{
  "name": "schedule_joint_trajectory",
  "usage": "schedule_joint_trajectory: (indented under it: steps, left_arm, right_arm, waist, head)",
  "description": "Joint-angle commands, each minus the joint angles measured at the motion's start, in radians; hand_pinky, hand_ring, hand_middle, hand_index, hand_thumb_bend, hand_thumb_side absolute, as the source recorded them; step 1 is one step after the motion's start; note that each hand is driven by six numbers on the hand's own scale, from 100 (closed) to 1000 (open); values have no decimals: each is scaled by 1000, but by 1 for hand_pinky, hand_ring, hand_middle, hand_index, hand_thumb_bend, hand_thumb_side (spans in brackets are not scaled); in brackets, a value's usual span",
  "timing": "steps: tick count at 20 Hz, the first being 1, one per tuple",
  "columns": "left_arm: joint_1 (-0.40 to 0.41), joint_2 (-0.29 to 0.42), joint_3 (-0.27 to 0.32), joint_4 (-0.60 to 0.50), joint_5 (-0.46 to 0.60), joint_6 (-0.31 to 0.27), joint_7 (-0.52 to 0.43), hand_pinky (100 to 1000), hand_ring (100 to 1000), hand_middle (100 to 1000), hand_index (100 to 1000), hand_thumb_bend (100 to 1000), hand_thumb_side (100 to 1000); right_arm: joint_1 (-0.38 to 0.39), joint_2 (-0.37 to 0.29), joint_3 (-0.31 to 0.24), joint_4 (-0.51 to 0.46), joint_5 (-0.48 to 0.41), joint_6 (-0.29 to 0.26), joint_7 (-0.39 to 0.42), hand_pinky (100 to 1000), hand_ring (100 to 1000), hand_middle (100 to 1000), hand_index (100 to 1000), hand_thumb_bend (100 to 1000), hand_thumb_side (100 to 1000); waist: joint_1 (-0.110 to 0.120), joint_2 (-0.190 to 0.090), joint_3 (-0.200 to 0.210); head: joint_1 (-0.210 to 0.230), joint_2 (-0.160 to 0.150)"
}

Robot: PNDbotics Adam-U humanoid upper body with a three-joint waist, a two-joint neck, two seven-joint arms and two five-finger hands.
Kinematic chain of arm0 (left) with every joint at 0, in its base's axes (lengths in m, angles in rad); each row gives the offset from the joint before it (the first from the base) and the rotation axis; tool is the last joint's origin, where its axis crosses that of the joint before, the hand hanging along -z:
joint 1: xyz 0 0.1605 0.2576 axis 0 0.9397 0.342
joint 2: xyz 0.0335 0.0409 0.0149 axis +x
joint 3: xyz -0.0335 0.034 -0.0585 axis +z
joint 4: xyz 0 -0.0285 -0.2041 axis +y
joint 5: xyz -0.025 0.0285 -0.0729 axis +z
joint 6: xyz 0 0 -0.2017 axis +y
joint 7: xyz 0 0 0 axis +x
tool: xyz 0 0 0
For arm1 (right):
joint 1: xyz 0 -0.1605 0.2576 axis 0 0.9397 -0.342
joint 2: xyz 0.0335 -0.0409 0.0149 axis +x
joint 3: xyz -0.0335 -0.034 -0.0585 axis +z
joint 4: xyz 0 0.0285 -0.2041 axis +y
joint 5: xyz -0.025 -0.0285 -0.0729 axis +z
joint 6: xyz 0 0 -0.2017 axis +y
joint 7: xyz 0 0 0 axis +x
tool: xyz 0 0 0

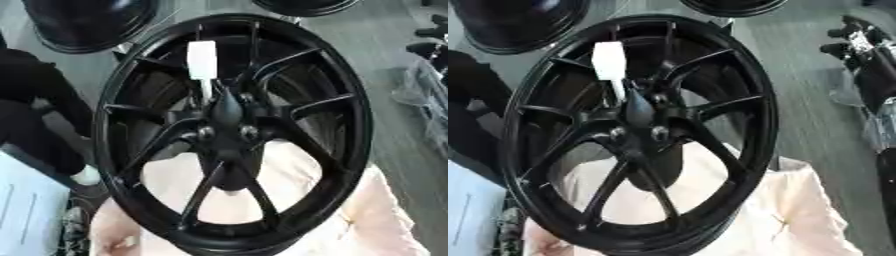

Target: Pull the pin out of the wheel hub.

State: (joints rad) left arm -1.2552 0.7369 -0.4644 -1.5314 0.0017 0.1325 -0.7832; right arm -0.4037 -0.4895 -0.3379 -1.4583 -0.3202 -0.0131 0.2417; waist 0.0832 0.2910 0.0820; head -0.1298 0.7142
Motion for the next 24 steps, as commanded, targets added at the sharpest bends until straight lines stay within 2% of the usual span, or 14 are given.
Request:
schedule_joint_trajectory:
  steps: [1, 3, 5, 10, 14, 16, 19, 20, 24]
  left_arm:
    - [-53, -38, -3, 65, -47, -26, -89, 847, 908, 841, 905, 136, 636]
    - [-75, -69, -12, 93, -60, -36, -114, 848, 910, 842, 906, 146, 639]
    - [-89, -92, -30, 106, -66, -38, -122, 853, 913, 843, 907, 193, 632]
    - [-97, -108, -95, 75, -76, -10, -124, 883, 923, 841, 902, 358, 583]
    - [-93, -102, -127, 27, -136, 5, -124, 918, 929, 839, 898, 501, 511]
    - [-88, -104, -130, 33, -181, 1, -124, 926, 930, 837, 892, 536, 503]
    - [-85, -112, -129, 56, -224, -20, -124, 927, 930, 837, 892, 540, 500]
    - [-83, -113, -129, 65, -237, -24, -124, 936, 926, 836, 891, 610, 423]
    - [-71, -136, -133, 132, -337, -51, -124, 932, 907, 830, 888, 613, 429]
  right_arm:
    - [-6, -38, -5, -7, 8, -2, -4, 940, 685, 718, 881, 100, 510]
    - [-6, -37, -4, -7, 8, -3, -4, 940, 685, 718, 881, 100, 510]
    - [-6, -36, -4, -6, 8, -3, -3, 940, 685, 718, 881, 100, 511]
    - [-8, -35, -1, -5, 10, -3, -1, 940, 685, 718, 881, 100, 512]
    - [-8, -35, -1, -4, 11, -3, -1, 940, 685, 718, 880, 100, 513]
    - [-8, -35, 0, -3, 12, -3, -1, 940, 685, 718, 880, 100, 513]
    - [-8, -35, 0, -2, 14, -3, -2, 940, 685, 718, 880, 100, 513]
    - [-9, -35, 0, -2, 14, -3, -2, 940, 684, 717, 879, 100, 513]
    - [-12, -35, 2, 0, 16, -1, -3, 940, 684, 716, 878, 100, 511]
  waist:
    - [-6, -29, 2]
    - [-7, -29, 2]
    - [-7, -29, 1]
    - [-8, -27, -4]
    - [-9, -25, -6]
    - [-9, -25, -6]
    - [-9, -25, -7]
    - [-9, -25, -8]
    - [-8, -25, -12]
  head:
    - [-8, -3]
    - [-10, -3]
    - [-13, -6]
    - [-20, -20]
    - [-18, -30]
    - [-14, -33]
    - [-11, -35]
    - [-10, -35]
    - [-3, -36]
